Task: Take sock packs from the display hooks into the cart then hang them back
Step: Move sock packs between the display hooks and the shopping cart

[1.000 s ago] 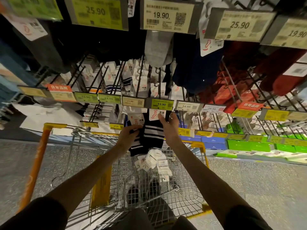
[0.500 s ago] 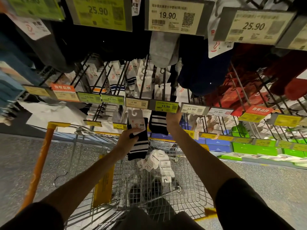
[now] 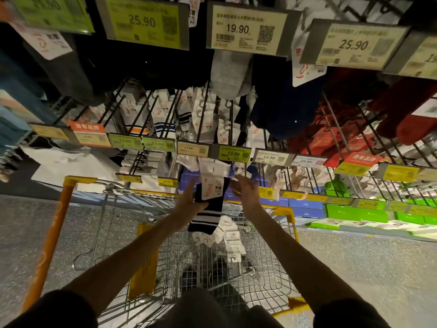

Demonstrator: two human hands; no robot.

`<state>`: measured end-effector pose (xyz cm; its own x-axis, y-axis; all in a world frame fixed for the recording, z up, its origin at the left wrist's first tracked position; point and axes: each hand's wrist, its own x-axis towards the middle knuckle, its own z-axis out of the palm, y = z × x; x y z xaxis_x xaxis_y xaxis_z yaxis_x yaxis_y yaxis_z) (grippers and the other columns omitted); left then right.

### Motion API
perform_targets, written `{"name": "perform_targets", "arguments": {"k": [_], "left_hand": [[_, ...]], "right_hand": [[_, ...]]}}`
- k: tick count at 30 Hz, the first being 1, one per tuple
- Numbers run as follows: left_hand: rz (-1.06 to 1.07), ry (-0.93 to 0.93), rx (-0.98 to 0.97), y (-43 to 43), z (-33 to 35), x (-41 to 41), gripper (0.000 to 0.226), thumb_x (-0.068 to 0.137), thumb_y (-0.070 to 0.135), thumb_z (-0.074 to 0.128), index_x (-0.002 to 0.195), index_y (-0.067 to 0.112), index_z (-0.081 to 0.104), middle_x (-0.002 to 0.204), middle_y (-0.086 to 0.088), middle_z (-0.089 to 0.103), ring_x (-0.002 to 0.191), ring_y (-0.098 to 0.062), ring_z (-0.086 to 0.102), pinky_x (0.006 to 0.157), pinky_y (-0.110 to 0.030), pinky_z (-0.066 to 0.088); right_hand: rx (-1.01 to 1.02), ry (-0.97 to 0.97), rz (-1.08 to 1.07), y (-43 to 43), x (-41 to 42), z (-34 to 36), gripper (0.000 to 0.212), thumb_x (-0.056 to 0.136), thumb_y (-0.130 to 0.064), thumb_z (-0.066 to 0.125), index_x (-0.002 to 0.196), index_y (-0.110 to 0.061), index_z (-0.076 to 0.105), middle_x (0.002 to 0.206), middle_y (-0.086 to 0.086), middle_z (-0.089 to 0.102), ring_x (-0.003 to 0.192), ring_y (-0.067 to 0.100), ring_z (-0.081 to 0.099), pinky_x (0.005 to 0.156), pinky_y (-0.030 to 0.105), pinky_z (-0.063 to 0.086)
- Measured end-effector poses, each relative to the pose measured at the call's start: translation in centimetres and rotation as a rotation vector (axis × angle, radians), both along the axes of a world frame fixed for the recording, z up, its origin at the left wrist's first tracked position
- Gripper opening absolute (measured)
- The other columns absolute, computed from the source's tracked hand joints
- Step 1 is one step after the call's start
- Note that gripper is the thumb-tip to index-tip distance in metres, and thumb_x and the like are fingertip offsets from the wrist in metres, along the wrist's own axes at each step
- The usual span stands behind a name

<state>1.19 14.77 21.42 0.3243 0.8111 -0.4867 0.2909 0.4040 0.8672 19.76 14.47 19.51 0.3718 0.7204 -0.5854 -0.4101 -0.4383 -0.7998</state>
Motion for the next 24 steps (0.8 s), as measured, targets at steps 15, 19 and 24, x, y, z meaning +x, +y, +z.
{"name": "perform_targets", "arguments": {"k": [15,19,24], "left_hand": [[-0.018,-0.193,-0.08,2.3,1.7,4.3,0.064,0.093,-0.008,0.047,0.13,0.044,0.044,0.118,0.004,0.065,0.116,-0.017,0.059,0.088,-0.026,0.053],[0.044,-0.18,-0.108,3.7,1.6,4.4,0.054,0.098,0.004,0.05,0.145,0.03,0.043,0.124,-0.002,0.064,0.113,-0.017,0.06,0.083,-0.023,0.051],[0.129,-0.17,-0.081,4.3,0.9,4.5,0.05,0.097,0.002,0.054,0.143,0.019,0.047,0.122,-0.011,0.065,0.098,-0.009,0.064,0.072,-0.014,0.054]], "right_hand": [[0.229,-0.086,0.076,-1.8,-0.2,2.3,0.017,0.09,0.006,0.06,0.106,0.001,0.059,0.102,0.012,0.071,0.087,0.015,0.072,0.07,0.025,0.057],[0.226,-0.134,0.072,-0.6,-0.1,2.2,0.016,0.088,0.004,0.064,0.094,-0.011,0.062,0.097,0.01,0.073,0.087,0.02,0.072,0.073,0.03,0.058],[0.24,-0.158,0.053,0.2,-0.6,1.7,0.014,0.089,0.004,0.062,0.098,-0.006,0.061,0.092,0.004,0.072,0.085,0.017,0.071,0.072,0.027,0.058]]}}
